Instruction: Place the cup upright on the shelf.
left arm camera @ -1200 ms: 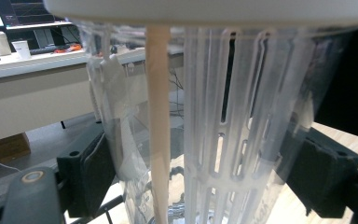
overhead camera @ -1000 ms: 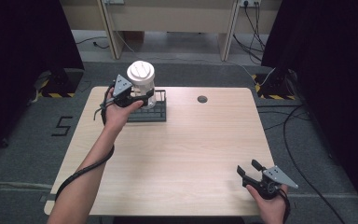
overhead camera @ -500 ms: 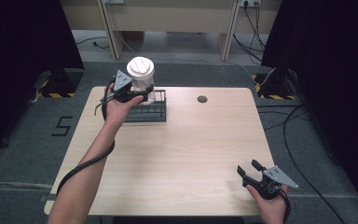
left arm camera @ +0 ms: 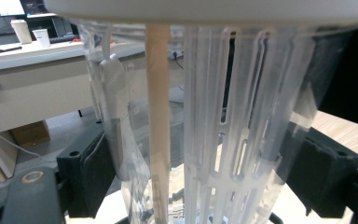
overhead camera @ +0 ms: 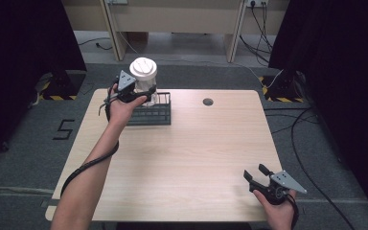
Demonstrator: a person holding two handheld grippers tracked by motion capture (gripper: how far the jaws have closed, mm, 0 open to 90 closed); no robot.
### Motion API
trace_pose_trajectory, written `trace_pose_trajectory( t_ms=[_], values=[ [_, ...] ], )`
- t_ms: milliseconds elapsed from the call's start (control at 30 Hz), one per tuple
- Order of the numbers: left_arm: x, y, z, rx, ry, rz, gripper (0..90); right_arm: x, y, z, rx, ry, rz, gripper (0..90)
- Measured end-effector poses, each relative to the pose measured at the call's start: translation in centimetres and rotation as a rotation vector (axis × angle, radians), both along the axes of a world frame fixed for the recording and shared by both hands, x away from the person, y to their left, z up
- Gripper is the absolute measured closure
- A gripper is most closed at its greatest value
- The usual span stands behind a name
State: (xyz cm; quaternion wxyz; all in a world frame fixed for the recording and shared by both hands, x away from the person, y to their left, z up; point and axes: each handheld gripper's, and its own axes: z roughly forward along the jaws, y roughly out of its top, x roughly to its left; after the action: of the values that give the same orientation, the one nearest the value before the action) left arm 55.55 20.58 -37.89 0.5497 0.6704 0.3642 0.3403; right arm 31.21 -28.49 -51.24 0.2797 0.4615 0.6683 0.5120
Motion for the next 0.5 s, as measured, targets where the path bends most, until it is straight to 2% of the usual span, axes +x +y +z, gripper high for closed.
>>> trace_pose_trajectory(
  t_ms=[333,500],
  values=[
    [1.0,0.3,-1.5,0.003,0.04,0.057,17.2,0.0,0.0,0.0,0.001,-0.001,0.001,30.8],
    [1.1,0.3,-1.9,-0.007,0.045,0.079,17.2,0.0,0.0,0.0,-0.011,-0.003,0.002,30.8]
  ],
)
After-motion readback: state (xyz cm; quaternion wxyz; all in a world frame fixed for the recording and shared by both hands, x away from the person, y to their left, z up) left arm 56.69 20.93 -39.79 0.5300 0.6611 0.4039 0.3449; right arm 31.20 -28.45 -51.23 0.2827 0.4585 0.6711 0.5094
